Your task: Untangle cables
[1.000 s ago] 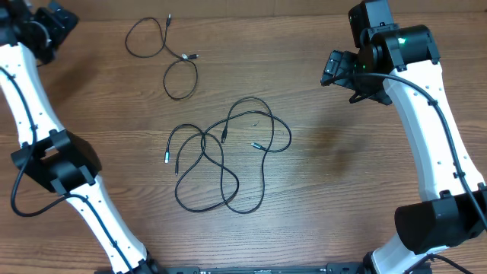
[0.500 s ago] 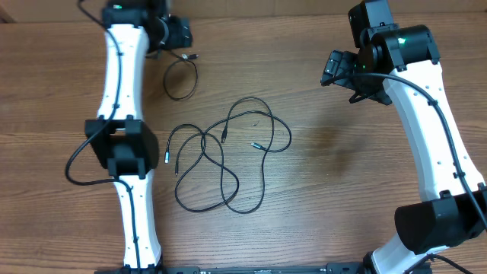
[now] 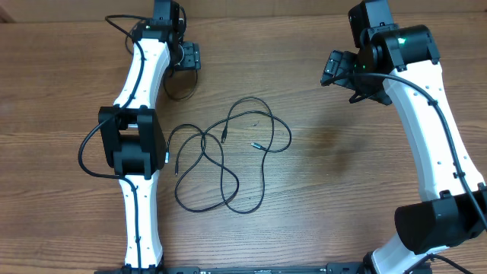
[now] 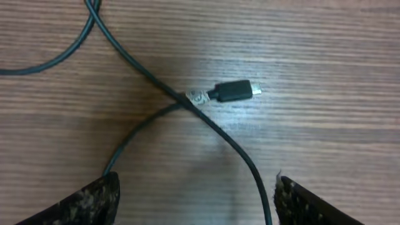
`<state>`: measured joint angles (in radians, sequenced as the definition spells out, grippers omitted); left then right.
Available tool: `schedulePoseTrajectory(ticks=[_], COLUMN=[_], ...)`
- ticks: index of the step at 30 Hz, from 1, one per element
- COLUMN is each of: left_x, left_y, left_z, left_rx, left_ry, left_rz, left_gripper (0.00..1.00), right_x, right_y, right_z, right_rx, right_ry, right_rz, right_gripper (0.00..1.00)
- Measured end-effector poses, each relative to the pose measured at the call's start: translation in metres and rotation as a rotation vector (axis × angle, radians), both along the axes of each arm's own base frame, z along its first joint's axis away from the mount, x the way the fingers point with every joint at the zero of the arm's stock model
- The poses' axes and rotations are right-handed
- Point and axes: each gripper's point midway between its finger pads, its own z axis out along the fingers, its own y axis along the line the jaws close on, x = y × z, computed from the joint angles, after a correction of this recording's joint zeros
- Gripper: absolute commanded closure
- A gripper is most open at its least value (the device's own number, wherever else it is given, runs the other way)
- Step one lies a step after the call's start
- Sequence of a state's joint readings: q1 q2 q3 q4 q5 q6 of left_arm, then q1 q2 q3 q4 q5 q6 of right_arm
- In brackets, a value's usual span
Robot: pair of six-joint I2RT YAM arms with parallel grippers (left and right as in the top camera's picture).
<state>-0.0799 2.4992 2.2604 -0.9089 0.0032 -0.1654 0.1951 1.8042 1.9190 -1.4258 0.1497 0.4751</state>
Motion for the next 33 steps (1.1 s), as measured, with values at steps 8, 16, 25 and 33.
schedulePoseTrajectory(ticks=[8, 16, 25, 33], left_x=[0.008, 0.001, -0.006, 0.015], left_y=[-0.017, -0.04, -0.037, -0.021], left_z=[0.002, -0.012, -0.026, 0.015], left_rx=[-0.072, -0.066, -0.016, 0.066], left_ry=[-0.037, -0.018, 0.004, -0.094], left_rz=[0.001, 0.002, 0.051, 0.09], left_gripper=[0.23, 0.31, 0.96, 0.96], right_x=[0.0, 0.0, 0.0, 0.0], right_y=[0.0, 0.0, 0.0, 0.0], right_z=[0.0, 0.0, 0.0, 0.0], right_rx=[0.0, 0.0, 0.0, 0.0], right_ry=[0.0, 0.0, 0.0, 0.0], right_rz=[0.0, 0.0, 0.0, 0.0], right_gripper=[0.0, 0.0, 0.0, 0.0])
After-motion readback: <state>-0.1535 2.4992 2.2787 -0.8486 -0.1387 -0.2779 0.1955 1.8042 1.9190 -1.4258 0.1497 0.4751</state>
